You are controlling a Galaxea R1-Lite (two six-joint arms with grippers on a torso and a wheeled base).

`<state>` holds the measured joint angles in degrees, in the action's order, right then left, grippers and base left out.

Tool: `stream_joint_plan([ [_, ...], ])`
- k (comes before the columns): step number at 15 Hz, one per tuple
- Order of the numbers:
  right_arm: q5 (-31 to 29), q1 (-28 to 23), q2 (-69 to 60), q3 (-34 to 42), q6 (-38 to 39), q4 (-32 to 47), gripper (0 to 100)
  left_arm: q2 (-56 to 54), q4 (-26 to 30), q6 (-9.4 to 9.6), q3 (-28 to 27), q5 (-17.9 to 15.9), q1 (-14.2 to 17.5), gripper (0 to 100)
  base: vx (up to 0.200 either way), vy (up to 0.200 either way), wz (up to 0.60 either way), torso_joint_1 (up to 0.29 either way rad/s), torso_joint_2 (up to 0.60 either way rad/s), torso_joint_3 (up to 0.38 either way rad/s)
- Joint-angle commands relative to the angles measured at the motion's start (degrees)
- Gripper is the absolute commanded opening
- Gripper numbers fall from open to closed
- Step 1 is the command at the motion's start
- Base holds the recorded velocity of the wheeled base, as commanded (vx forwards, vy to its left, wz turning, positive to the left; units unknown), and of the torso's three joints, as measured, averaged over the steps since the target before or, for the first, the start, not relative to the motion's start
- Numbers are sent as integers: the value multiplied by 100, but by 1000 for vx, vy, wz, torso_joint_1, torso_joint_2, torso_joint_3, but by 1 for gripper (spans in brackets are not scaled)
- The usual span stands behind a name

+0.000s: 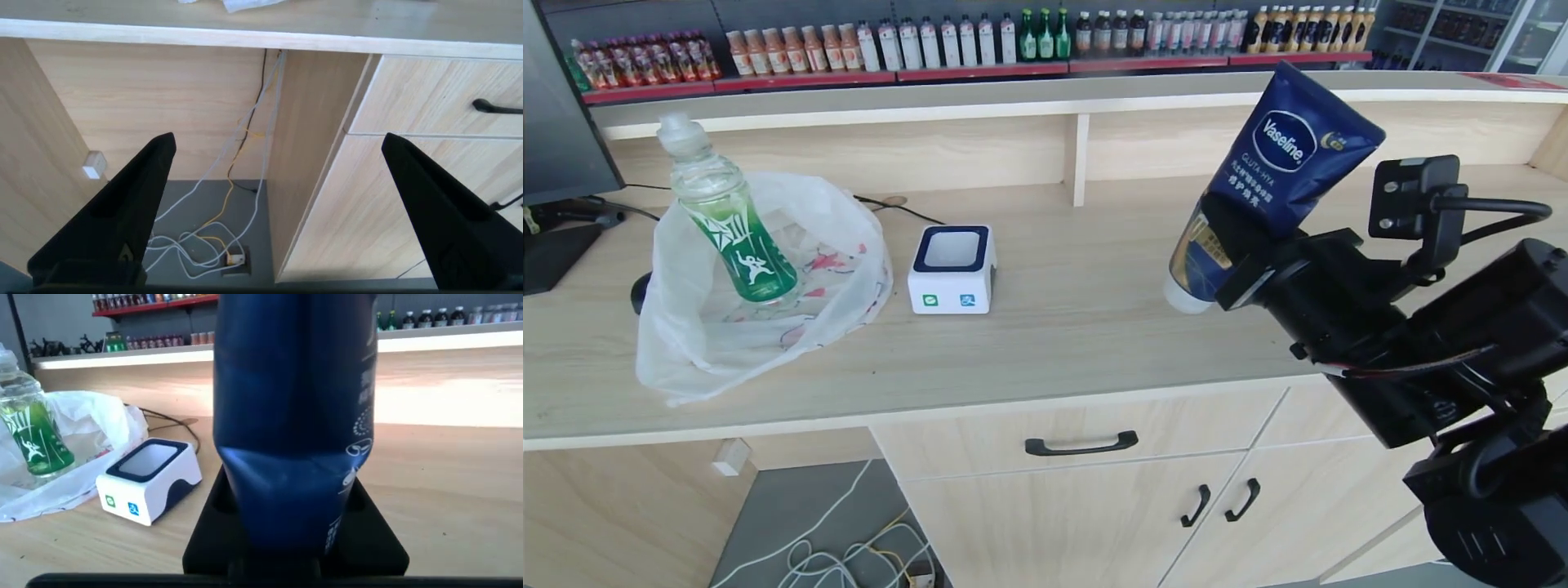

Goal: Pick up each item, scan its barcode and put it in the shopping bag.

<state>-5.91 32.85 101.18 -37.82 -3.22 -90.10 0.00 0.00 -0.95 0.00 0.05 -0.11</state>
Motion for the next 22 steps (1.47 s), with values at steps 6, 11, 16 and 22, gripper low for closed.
stream_joint_plan([
  [6,11,11,-143,99,-3,10,0,9,0,-63,0,13,2,100,0,200,0,4,2,-2],
  [11,11,11,-178,143,-3,10,0,9,0,-72,0,13,2,100,0,200,0,0,2,3],
  [16,11,11,-274,266,-12,10,0,0,0,-19,0,4,-7,100,0,120,0,1,1,1],
  [22,11,19,-485,292,-12,10,0,0,0,-19,0,13,2,100,0,0,0,0,0,0],
])
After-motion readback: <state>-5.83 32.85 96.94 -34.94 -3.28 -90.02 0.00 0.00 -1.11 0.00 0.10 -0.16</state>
